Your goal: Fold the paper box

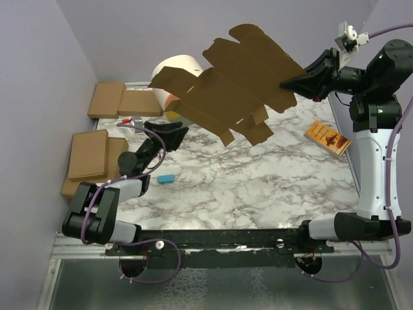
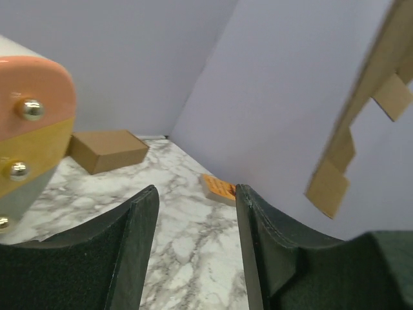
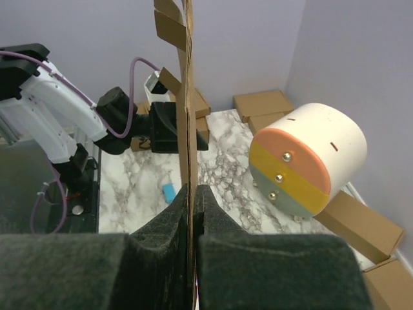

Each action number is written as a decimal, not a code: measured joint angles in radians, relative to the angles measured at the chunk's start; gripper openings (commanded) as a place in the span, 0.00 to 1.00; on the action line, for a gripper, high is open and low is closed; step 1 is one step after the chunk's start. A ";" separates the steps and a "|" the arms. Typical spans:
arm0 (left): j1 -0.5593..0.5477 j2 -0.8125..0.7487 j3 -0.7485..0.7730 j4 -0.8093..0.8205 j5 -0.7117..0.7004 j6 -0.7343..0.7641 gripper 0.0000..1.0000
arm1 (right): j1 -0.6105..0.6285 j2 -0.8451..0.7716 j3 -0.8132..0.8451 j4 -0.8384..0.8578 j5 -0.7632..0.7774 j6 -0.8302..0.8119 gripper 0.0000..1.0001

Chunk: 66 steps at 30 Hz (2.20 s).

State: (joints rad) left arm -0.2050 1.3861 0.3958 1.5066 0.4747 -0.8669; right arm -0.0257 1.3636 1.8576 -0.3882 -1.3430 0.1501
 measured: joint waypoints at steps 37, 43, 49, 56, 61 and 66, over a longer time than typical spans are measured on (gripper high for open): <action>-0.196 -0.003 0.132 0.028 0.003 -0.007 0.03 | -0.022 0.005 -0.098 0.169 -0.059 0.172 0.01; -0.204 -0.017 0.128 0.017 -0.031 -0.018 0.00 | -0.022 -0.008 -0.128 0.079 0.001 0.022 0.01; -0.247 -0.091 0.123 -0.198 -0.113 -0.024 0.00 | -0.026 -0.085 -0.354 0.005 0.100 -0.163 0.01; -0.372 -0.091 0.265 -0.752 -0.269 -0.073 0.00 | -0.029 -0.117 -0.620 -0.061 0.182 -0.303 0.01; -0.424 -0.013 0.362 -1.052 -0.375 -0.102 0.00 | -0.029 -0.148 -0.748 -0.092 0.210 -0.364 0.01; -0.435 0.069 0.380 -1.242 -0.434 -0.132 0.00 | -0.029 -0.171 -0.862 -0.090 0.212 -0.381 0.01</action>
State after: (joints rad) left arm -0.6399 1.4551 0.7761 0.2642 0.0410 -0.9985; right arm -0.0544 1.1927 0.9958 -0.4782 -1.1305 -0.2310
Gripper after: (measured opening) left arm 0.018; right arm 0.017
